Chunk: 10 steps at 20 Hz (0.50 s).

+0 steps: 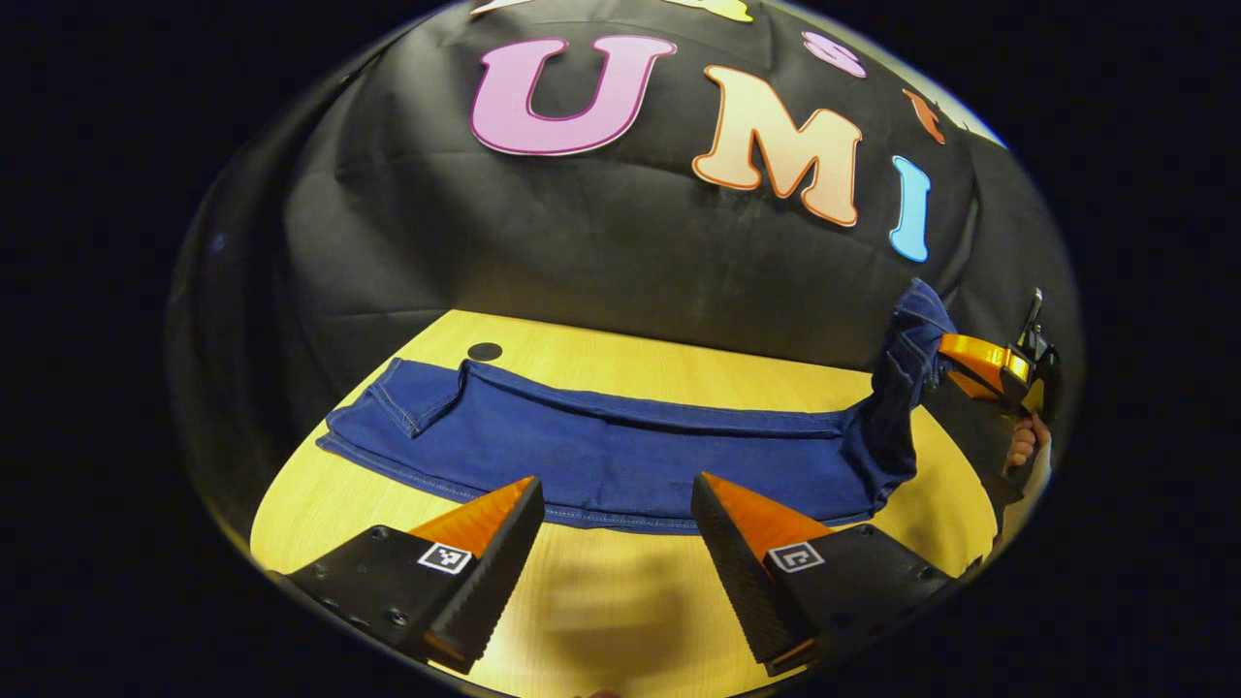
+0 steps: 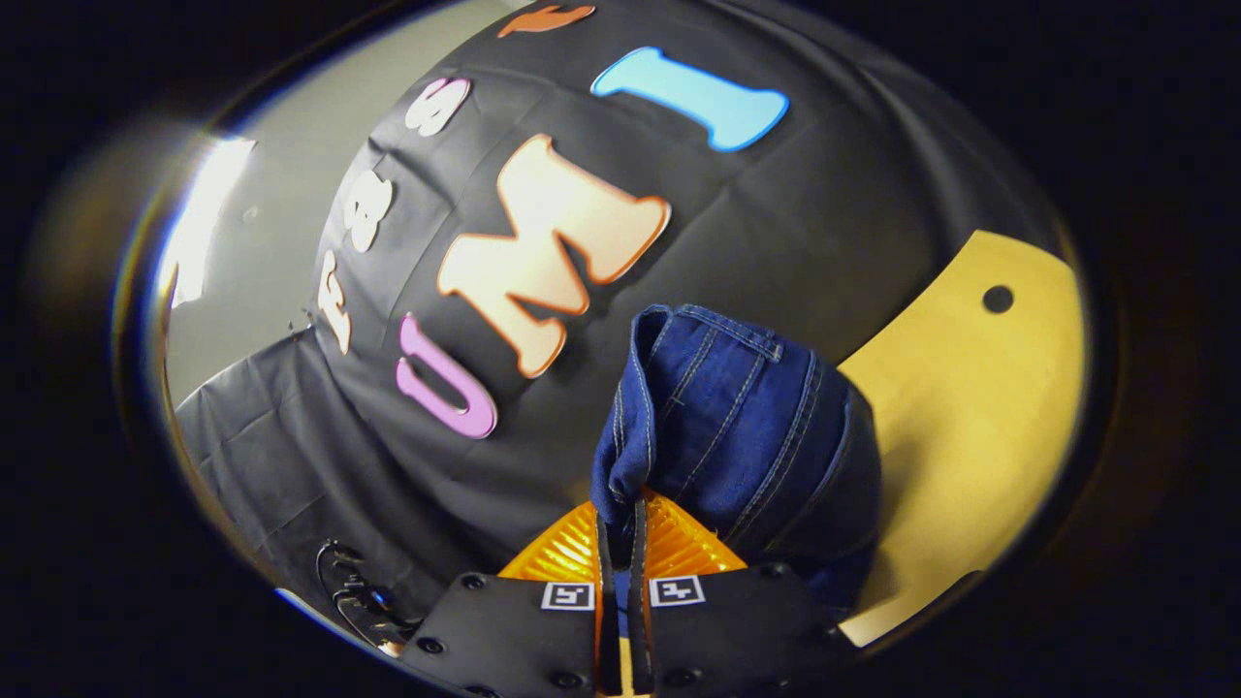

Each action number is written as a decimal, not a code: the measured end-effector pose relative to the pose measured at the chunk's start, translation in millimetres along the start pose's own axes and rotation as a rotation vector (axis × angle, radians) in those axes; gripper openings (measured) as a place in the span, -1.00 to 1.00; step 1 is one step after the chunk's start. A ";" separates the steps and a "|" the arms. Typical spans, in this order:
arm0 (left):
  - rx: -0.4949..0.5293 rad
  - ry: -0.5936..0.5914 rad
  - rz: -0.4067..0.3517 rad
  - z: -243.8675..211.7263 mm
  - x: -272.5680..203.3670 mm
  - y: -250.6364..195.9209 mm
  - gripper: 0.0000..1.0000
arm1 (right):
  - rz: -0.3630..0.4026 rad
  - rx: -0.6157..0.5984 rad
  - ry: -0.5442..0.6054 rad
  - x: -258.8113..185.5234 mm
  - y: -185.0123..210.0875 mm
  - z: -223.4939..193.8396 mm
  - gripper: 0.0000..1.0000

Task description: Grasp the waist and the cuffs of the jeans and fold them to make the two legs overlap; first hold the waist and fold one-third of the jeans toward the cuffs, then hold the cuffs and fold the remaining one-third in the same direction to finish folding.

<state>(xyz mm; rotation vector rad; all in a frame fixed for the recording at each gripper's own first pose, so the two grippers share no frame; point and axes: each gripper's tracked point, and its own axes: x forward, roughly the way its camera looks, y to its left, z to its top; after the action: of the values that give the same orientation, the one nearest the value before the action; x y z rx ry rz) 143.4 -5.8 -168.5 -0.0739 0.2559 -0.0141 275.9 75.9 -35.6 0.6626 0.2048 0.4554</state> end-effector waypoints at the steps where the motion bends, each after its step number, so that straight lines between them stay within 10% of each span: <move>1: -0.012 -0.001 -0.004 0.7 0.3 3.9 0.89 | -0.006 -0.010 0.038 13.8 2.0 -19.8 -0.88; 10: -0.055 -0.021 0.063 1.3 -3.3 64.2 0.89 | -0.112 -0.138 0.344 77.2 -10.8 -187.6 -0.89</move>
<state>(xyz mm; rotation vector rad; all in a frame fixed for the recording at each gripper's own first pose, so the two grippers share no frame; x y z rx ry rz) 140.8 58.4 -171.2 -0.1208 0.2378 0.0563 286.8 206.9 -190.6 0.4313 0.5285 0.4693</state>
